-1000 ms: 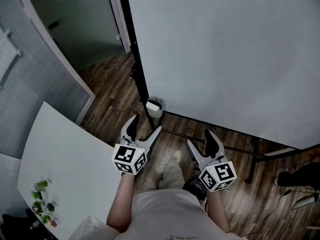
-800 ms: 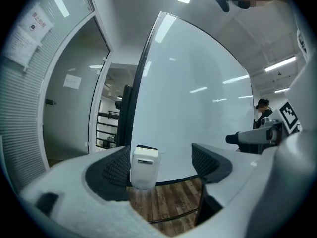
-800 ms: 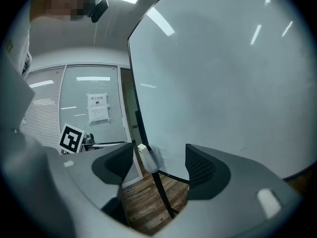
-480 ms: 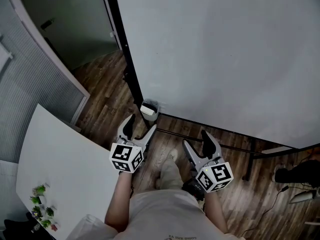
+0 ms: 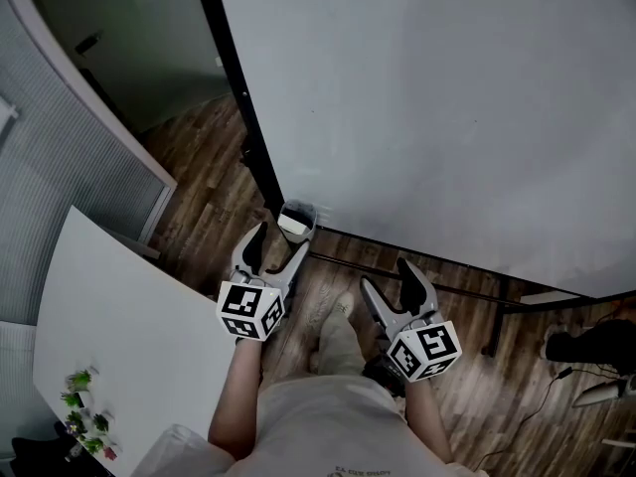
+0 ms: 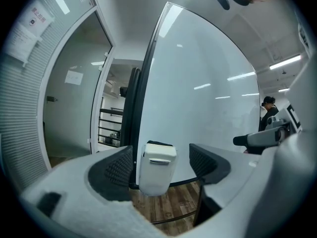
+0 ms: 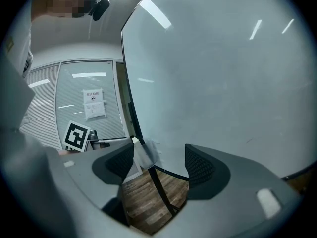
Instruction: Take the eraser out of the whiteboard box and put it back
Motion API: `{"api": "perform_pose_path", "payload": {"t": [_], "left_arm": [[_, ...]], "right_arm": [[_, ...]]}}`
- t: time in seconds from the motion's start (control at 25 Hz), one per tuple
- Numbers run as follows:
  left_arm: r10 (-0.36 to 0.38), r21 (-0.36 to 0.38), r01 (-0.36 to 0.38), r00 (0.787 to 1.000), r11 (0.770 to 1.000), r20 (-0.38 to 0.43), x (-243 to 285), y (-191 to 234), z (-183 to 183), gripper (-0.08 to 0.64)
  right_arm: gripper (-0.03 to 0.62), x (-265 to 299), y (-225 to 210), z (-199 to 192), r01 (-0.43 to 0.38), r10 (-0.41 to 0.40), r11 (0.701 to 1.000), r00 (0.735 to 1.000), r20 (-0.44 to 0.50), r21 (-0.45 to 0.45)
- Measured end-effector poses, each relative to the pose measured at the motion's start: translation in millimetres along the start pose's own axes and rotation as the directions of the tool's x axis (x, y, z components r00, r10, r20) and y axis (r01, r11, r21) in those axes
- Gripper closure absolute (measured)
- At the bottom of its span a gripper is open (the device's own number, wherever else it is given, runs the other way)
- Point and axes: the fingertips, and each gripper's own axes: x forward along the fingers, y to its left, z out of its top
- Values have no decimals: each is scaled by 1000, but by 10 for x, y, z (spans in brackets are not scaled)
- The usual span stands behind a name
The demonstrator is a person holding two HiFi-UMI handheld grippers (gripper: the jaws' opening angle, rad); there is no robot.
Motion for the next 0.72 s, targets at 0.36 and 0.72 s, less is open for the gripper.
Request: {"api": "perform_pose_path", "payload": {"t": [0.36,0.72], "left_arm": [[-8,6,8,1000,1000,-3,164,4,-19,223],[0,11,0,1000,1000,-9,302,55,-41,233]], "right_arm": [[268,105,-43,-94,-9,10,1000,1000,-27,14],[272,149,-159,-132,-4,5,1000,999,-39,30]]}}
